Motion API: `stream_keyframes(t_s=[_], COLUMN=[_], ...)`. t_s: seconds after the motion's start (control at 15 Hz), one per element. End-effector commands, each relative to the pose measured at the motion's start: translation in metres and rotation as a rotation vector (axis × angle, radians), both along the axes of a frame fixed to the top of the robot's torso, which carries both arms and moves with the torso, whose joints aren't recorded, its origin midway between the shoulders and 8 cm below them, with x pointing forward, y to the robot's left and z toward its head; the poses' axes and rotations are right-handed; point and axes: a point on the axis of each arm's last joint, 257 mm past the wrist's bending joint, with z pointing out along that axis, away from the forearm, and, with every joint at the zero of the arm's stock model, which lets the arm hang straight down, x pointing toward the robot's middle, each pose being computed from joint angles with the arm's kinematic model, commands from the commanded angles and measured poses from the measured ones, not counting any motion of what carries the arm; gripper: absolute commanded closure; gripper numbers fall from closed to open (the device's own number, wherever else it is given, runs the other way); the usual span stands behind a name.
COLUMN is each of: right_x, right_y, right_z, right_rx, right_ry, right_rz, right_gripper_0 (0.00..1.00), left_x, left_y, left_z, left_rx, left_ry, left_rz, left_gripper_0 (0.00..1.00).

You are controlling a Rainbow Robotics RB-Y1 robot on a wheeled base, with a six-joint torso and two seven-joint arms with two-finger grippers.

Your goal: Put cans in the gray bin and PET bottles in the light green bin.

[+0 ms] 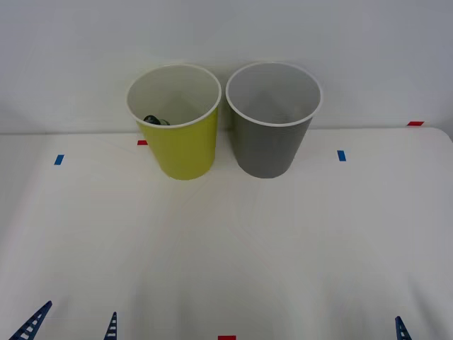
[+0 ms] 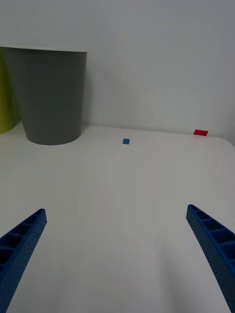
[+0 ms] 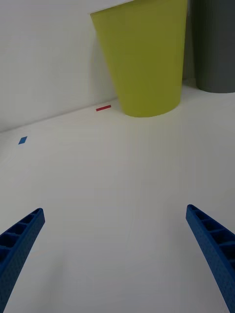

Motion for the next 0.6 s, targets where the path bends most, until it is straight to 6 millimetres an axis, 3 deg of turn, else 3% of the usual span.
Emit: stream_keyframes(t_s=[0.07, 0.6], right_x=[0.0, 0.0], right_y=[0.0, 0.0], right_z=[0.0, 0.0], right_rx=[0.0, 0.0], right_ry=[0.0, 0.0], right_rz=[0.0, 0.0], right_gripper_0=[0.0, 0.0], left_x=[0.0, 0.0], left_y=[0.0, 0.0], left_z=[-0.0001, -0.0001], left_rx=[0.0, 0.0], left_ry=[0.0, 0.0], left_rz=[0.0, 0.0], left_gripper_0=[0.0, 0.0])
